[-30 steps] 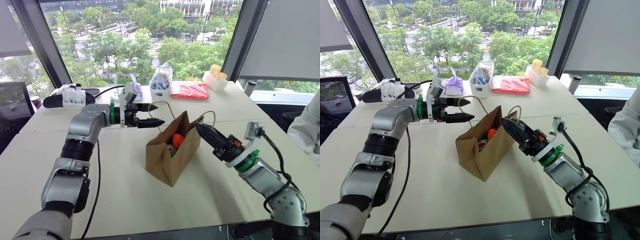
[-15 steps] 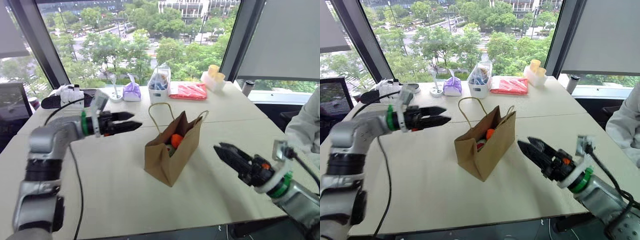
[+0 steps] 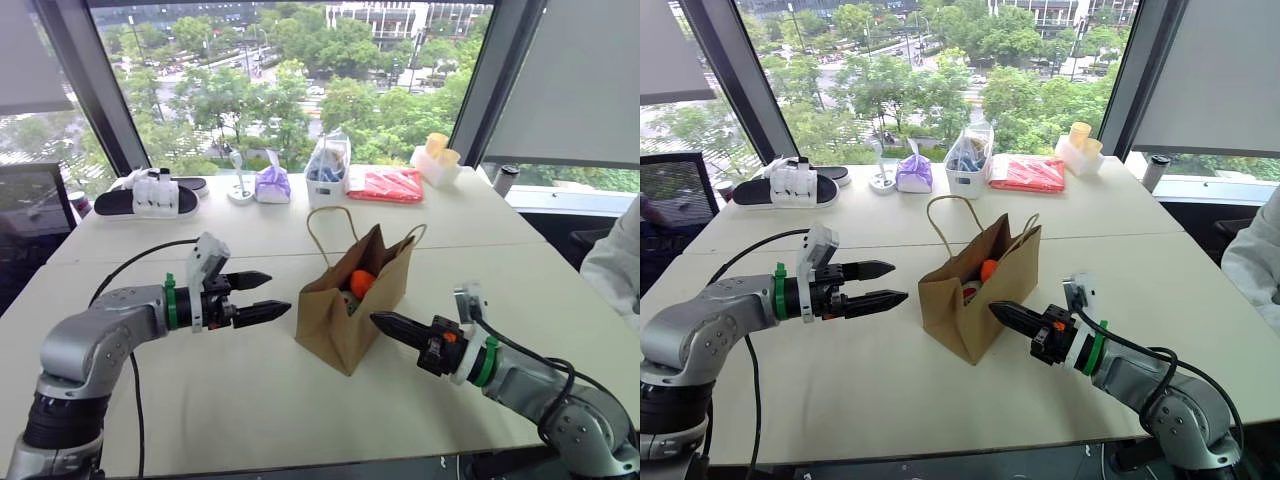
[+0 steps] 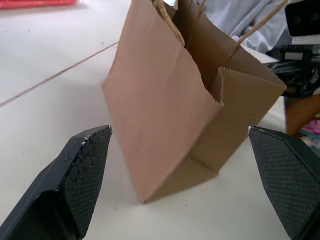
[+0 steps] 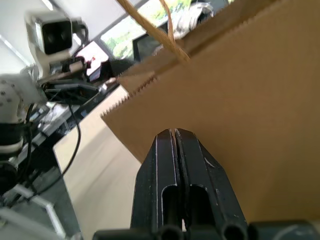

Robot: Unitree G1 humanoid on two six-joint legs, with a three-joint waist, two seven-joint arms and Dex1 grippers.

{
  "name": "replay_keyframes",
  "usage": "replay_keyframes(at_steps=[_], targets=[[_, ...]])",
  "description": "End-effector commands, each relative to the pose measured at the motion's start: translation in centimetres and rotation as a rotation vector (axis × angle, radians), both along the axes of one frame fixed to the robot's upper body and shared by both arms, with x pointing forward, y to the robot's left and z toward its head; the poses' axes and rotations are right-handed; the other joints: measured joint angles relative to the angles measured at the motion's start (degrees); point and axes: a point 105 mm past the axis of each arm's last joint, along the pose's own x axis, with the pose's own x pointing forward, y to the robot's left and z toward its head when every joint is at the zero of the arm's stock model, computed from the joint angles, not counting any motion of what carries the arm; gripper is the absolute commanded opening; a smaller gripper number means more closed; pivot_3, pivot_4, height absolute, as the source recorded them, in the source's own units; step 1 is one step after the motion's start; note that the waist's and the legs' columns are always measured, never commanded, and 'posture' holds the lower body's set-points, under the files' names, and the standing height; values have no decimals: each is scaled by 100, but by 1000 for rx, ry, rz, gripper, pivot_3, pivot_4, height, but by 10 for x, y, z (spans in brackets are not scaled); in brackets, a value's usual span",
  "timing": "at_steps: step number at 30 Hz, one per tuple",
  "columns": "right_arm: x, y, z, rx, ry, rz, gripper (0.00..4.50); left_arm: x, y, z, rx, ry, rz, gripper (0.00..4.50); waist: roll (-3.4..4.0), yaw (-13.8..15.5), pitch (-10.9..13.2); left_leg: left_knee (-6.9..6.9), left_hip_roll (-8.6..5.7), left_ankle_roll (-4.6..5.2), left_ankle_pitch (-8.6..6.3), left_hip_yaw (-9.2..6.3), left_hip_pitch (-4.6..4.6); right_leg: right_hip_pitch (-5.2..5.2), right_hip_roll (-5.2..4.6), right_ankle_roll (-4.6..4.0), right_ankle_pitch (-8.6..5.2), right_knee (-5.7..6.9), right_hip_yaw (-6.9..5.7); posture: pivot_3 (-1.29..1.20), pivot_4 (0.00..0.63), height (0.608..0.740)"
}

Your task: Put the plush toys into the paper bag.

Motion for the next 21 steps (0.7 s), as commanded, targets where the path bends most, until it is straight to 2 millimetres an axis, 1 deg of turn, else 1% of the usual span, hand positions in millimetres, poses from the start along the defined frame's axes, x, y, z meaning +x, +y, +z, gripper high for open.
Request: replay_keyframes(at_steps=[1, 3, 7, 13, 17, 21], targets=[[2, 7, 5, -2, -27, 45, 38, -13, -21, -12, 56, -47, -79, 4500, 0, 0, 0, -4, 0, 0, 0, 2, 0, -3, -1, 0, 0, 0, 0, 0, 150, 740], [3, 10, 7, 9, -27, 60, 38, -14, -27, -18, 61, -46, -91, 4500, 0, 14, 0, -6, 1, 1, 0, 1, -1, -4, -2, 0, 0, 0, 1, 0, 150, 740], [5, 17, 4, 2, -23, 63, 38, -14, -40, -25, 39, -55, -101, 4500, 0, 21, 0, -6, 1, 1, 0, -2, -1, 1, -3, -1, -1, -4, -1, 0, 150, 740], [4, 26, 4, 23, -8, 73, 38, -24, -55, -34, 17, -84, -90, 4500, 1, 14, 0, -7, 2, 2, 0, -1, -2, -4, -2, -1, 0, -4, -1, 0, 150, 740], [8, 35, 3, 28, 3, 79, 38, -14, -60, -39, 29, -163, -3, 4500, 1, 17, 1, -7, 1, 2, 0, -1, -1, -3, -2, -1, 0, -5, -1, 0, 150, 740], [11, 36, 4, 26, 3, 76, 38, -9, -68, -43, 41, -180, 9, 4500, 1, 23, 1, -7, 0, 2, 0, -1, 0, 0, -3, -1, 0, -5, -3, 0, 150, 740]])
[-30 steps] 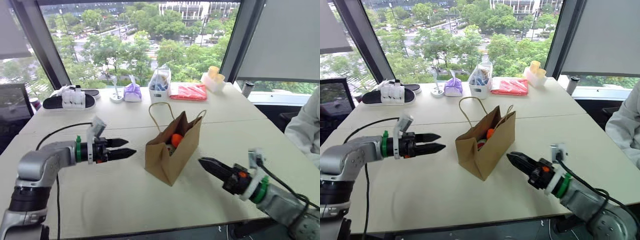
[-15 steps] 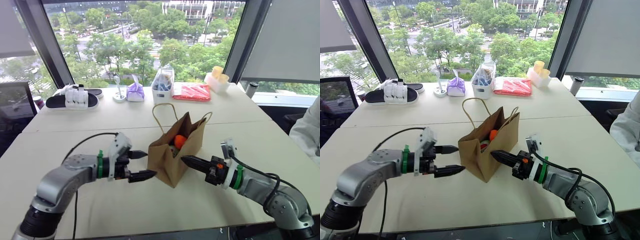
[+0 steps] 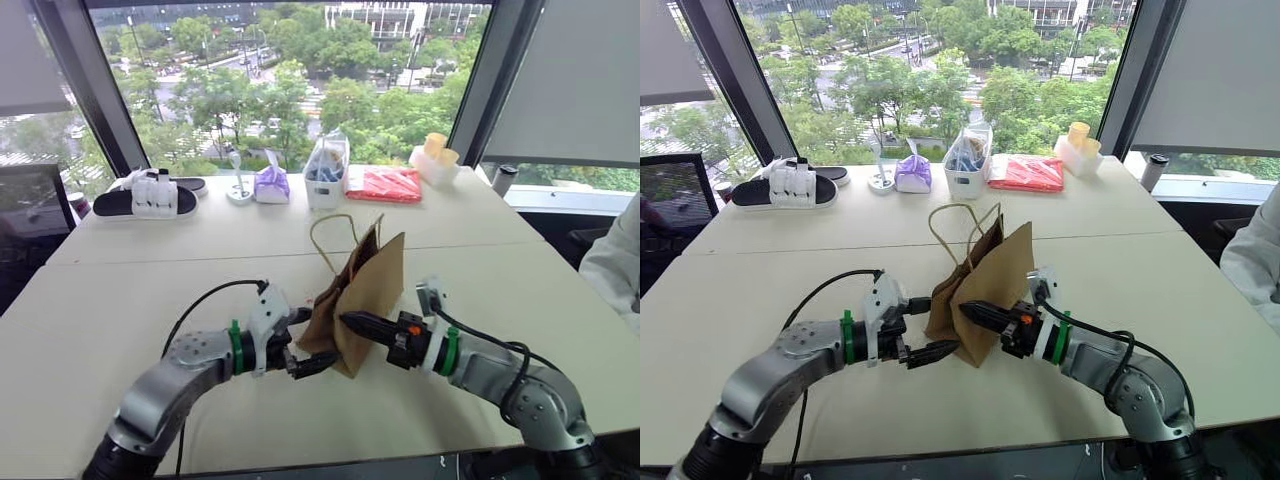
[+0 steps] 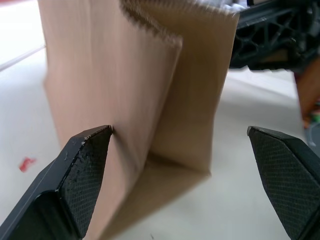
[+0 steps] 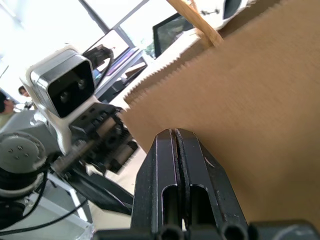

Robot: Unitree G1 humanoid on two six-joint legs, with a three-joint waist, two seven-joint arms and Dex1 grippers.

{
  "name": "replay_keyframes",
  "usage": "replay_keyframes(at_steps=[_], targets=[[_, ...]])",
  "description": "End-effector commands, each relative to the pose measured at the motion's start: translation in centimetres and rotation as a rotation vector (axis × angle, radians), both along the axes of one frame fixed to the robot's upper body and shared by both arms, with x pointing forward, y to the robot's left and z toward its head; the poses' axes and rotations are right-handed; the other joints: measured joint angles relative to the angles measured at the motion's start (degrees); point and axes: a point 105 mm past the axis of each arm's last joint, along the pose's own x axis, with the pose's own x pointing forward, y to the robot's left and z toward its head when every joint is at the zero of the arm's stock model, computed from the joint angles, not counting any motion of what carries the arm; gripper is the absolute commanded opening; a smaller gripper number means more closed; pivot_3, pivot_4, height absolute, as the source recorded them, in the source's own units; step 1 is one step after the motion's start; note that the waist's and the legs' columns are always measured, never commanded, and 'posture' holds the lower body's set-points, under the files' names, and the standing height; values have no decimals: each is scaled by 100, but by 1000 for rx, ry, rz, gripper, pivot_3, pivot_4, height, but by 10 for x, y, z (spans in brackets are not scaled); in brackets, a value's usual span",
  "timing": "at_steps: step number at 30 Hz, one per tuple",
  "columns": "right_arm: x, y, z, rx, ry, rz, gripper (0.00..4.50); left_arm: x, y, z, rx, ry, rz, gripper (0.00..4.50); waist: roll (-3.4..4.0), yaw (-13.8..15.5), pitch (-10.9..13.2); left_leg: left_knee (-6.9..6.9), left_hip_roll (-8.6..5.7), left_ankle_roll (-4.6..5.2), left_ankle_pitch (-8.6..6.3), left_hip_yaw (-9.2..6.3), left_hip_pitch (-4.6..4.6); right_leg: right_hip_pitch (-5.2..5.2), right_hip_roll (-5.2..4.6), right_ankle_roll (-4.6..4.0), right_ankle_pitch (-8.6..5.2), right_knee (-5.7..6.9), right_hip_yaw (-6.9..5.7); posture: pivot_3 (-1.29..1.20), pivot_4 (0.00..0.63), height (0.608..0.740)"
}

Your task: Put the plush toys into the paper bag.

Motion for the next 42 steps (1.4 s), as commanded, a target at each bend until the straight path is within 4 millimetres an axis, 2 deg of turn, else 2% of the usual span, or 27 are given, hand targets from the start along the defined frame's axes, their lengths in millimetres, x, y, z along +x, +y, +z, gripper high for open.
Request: replay_keyframes(at_steps=[1, 6, 13, 16, 21, 24, 31, 33, 37, 42], targets=[[3, 0, 6, 7, -24, -5, 38, 3, -9, 3, 4, -53, -3, 4500, 0, -4, 0, 0, -1, 0, 0, 0, 0, 0, 0, 0, 0, 0, -1, 0, 150, 740], [5, 1, 6, 2, -26, -7, 38, 11, -19, 6, -21, -60, 8, 4500, 0, -9, 0, 0, -1, 1, 0, 0, -1, -1, 3, 0, 0, 0, -6, 0, 150, 740], [7, 2, 8, 4, -34, -18, 38, 16, -21, 9, -48, -70, 27, 4500, 0, -11, 0, 0, 1, 0, 0, 0, -1, -4, 15, 1, 0, 1, -4, 0, 150, 740], [6, 1, 9, 8, -36, -25, 0, 18, -18, 8, -47, -66, 47, 3647, 0, -6, 0, 0, 0, 0, 0, 0, -1, -3, 15, 1, 0, 1, -4, 0, 150, 740], [6, 0, 9, 11, -37, -30, 0, 19, -18, 9, -52, -75, 46, 1282, 0, -9, 0, 0, 0, 0, 0, 0, -1, -3, 15, 1, 0, 0, -4, 0, 150, 740], [5, -1, 9, 12, -37, -34, 0, 19, -18, 9, -56, -73, 47, 26, 0, -8, 0, 0, 0, 0, 0, 0, -1, -3, 15, 1, 0, 0, -4, 0, 150, 740], [-2, -11, 8, 4, -33, -31, 0, 17, 2, 15, -12, -88, 5, 26, 2, -16, 1, -2, 2, 1, 0, 0, -2, -6, 16, 1, 0, 0, -4, 0, 150, 740], [-4, -19, 8, 1, -32, -35, 0, 21, 13, 15, 49, -113, -21, 26, 2, -13, 2, -3, 2, 1, 0, 0, -1, -6, 16, 0, 0, -1, -4, 0, 150, 740], [0, -49, 15, -10, -53, -104, 0, 52, 38, 29, 117, -213, -52, 26, 8, 20, 6, -3, 0, 1, 0, -1, -2, 0, 16, -1, -1, -4, -8, 0, 150, 740], [2, -61, 16, -31, -60, -136, 0, 78, 38, 64, 19, -295, -99, 26, 6, -8, 6, -3, 0, 5, -2, 0, -4, -1, 16, 1, 0, -11, -10, 0, 150, 740]])
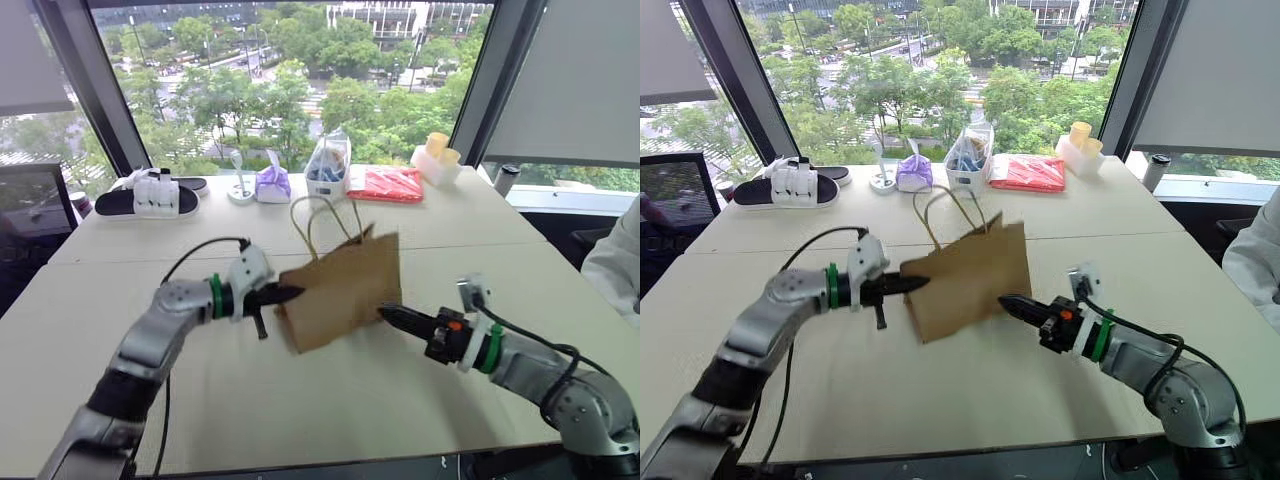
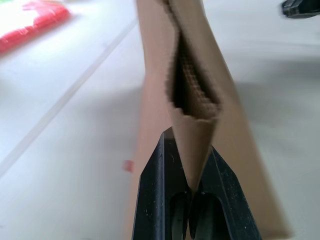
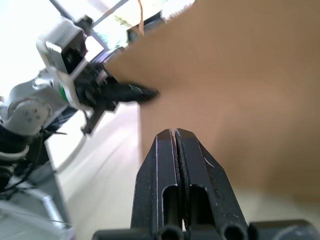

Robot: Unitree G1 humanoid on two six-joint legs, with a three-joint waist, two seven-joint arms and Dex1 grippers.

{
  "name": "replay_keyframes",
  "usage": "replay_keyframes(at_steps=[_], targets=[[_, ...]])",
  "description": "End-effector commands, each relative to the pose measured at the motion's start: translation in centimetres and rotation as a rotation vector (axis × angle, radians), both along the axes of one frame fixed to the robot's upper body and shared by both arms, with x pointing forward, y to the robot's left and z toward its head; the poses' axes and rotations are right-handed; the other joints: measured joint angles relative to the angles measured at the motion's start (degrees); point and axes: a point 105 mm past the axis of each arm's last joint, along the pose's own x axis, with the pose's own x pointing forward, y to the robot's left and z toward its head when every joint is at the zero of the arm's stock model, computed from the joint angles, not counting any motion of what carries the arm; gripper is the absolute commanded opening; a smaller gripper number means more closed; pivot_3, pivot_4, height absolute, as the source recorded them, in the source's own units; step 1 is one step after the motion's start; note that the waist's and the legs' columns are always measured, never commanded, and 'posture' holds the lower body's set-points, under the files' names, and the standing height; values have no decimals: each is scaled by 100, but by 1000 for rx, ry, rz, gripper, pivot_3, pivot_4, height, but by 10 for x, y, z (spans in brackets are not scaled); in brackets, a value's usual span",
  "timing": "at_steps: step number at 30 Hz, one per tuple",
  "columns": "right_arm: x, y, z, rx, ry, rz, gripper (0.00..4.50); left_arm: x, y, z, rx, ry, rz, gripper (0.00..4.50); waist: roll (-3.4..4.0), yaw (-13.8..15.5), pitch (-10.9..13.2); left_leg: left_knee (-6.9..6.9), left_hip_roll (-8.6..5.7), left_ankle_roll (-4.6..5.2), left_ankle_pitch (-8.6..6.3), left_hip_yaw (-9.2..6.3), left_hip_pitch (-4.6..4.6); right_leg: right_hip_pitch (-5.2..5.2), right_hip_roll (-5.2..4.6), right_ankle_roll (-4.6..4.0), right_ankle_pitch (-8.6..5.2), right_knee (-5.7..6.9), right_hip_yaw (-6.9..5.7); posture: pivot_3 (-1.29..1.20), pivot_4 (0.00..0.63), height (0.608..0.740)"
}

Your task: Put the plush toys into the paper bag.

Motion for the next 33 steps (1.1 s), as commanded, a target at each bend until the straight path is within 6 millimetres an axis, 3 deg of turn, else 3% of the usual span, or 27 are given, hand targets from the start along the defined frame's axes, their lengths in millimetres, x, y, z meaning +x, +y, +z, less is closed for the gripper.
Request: replay_keyframes(at_steps=[1, 8, 14, 21, 25, 32, 33], targets=[[-1, -6, 9, 16, -33, -4, 0, 10, -3, 32, -64, -87, -73, 26, -1, -1, 0, 0, 0, 0, 0, 0, -2, -2, 0, 1, 0, 2, 0, 0, 150, 740], [-2, -11, 7, 12, -28, -30, 0, 24, -23, 44, 2, -134, -258, 26, -1, -10, 1, 0, 0, 0, 0, 3, -16, -18, -1, 2, 1, 5, 0, 0, 150, 740], [-7, -20, 8, 12, -27, -64, 0, 26, -38, 31, 45, -123, -356, 26, -4, -7, 2, 4, -1, 2, 0, 2, -17, -17, 0, 3, 1, 6, 0, 0, 150, 740], [-23, -32, 8, -1, -18, -105, 0, 28, -46, 2, 109, -91, -391, 26, -9, -9, 5, 11, -1, 6, -3, 0, -22, -17, 1, 4, 1, 6, -2, 0, 150, 740], [-26, -33, 5, -18, -10, -113, 0, 31, -41, -4, 134, -64, -372, 1197, -11, -14, 6, 13, 0, 7, -3, 1, -21, -17, 4, 4, 1, 9, -2, 0, 150, 740], [-23, -31, 3, -19, -6, -105, 0, 33, -26, -4, 164, -82, -321, 4455, -12, -9, 7, 18, 1, 8, -3, 0, -21, -16, 5, 5, 1, 11, -2, 0, 150, 740], [-23, -31, 2, -22, -3, -101, 0, 31, -17, -3, 181, -58, -321, 4455, -12, -20, 7, 18, 1, 8, -3, 0, -21, -16, 5, 5, 1, 11, -2, 0, 150, 740]])
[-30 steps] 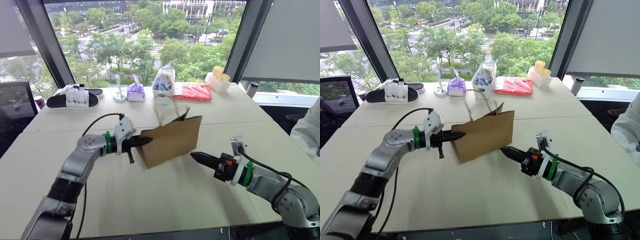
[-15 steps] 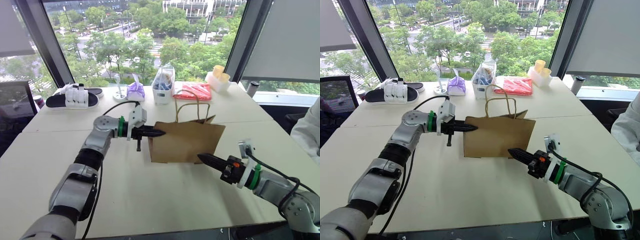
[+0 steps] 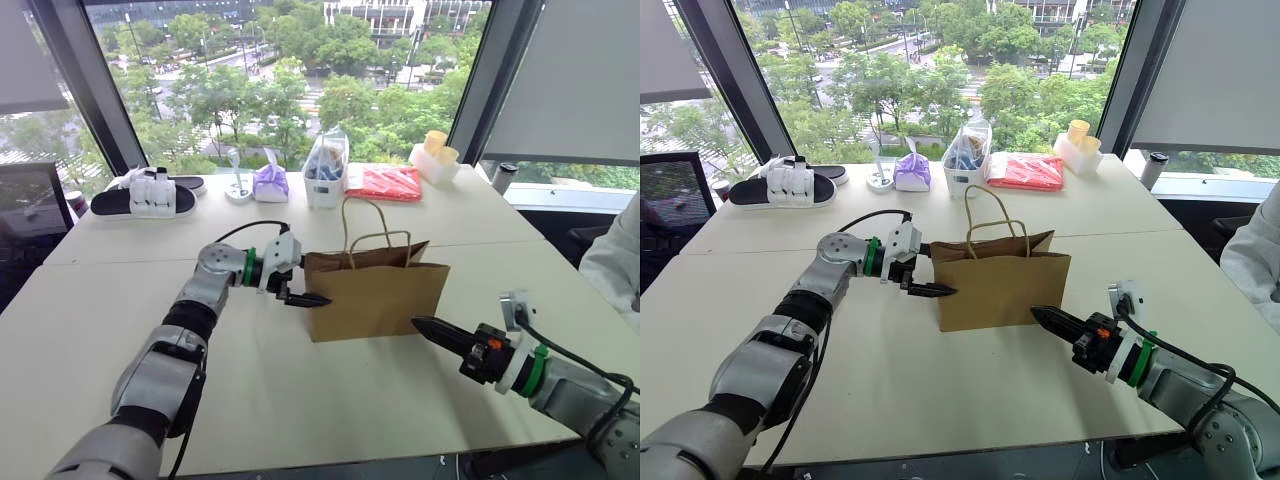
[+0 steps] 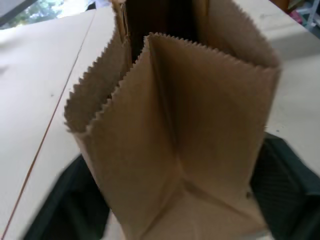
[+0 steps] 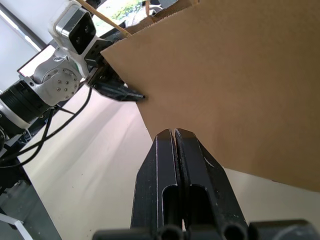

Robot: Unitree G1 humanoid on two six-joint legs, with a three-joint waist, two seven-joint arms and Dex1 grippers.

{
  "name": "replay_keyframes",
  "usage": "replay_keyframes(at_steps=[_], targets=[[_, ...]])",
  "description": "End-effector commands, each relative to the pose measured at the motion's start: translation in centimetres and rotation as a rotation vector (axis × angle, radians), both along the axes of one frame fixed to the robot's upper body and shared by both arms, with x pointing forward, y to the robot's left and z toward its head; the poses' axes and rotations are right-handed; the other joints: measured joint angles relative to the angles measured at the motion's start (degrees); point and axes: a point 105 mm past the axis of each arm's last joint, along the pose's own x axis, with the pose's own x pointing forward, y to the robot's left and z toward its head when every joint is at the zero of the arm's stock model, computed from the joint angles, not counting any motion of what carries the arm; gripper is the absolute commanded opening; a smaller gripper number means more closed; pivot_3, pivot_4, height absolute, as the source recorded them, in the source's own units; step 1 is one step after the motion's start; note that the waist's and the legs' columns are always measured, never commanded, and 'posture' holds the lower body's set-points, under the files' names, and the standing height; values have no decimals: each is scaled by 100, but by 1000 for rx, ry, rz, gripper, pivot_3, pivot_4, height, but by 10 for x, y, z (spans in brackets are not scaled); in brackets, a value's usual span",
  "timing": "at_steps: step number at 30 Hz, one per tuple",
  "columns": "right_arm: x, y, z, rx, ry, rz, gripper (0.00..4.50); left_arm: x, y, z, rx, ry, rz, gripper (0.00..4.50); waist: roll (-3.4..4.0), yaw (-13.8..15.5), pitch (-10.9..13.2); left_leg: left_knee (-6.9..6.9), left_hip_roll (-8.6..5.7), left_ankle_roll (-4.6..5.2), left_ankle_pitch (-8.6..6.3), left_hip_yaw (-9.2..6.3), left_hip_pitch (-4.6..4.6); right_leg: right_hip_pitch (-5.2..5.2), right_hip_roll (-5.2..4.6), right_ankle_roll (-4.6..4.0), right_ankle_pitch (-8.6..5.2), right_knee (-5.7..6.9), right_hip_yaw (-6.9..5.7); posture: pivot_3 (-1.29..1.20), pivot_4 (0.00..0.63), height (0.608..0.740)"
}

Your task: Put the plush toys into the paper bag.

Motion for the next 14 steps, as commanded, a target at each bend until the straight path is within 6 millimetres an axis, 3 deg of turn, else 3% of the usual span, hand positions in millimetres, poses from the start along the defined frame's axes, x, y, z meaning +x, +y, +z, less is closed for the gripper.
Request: replay_keyframes(at_steps=[1, 7, 9, 11, 14], targets=[[-2, 3, 6, -8, -26, 30, 0, -4, 27, 14, 49, -5, 20, 4455, 0, -30, 0, -1, 0, 0, 0, 0, 0, -1, 0, 0, 0, 1, 0, 0, 150, 740], [-11, 2, -2, -15, 4, 54, 0, -15, 76, 36, -83, 76, 225, 4455, 1, -63, 1, -11, 4, 4, -3, -4, 4, -8, 2, 0, 0, 6, 5, 0, 150, 740], [-12, -5, -3, -26, 7, 41, 0, -30, 99, 44, -181, 155, 335, 4455, 5, -52, 3, -11, 5, 4, -3, -6, 3, -8, 2, 0, 0, 5, 6, 0, 150, 740], [-14, -17, -6, -62, 17, 22, 0, -53, 122, 36, -178, 193, 452, 4455, 9, -72, 5, -11, 5, 5, -3, -6, 4, -6, -1, -1, 0, 3, 10, 0, 150, 740], [-10, -25, -7, -99, 16, 25, 0, -86, 139, 18, -214, 255, 616, 4455, 8, -94, 5, -40, 3, 10, -7, 0, 30, 6, -21, -2, -1, -7, 20, 0, 150, 740]])
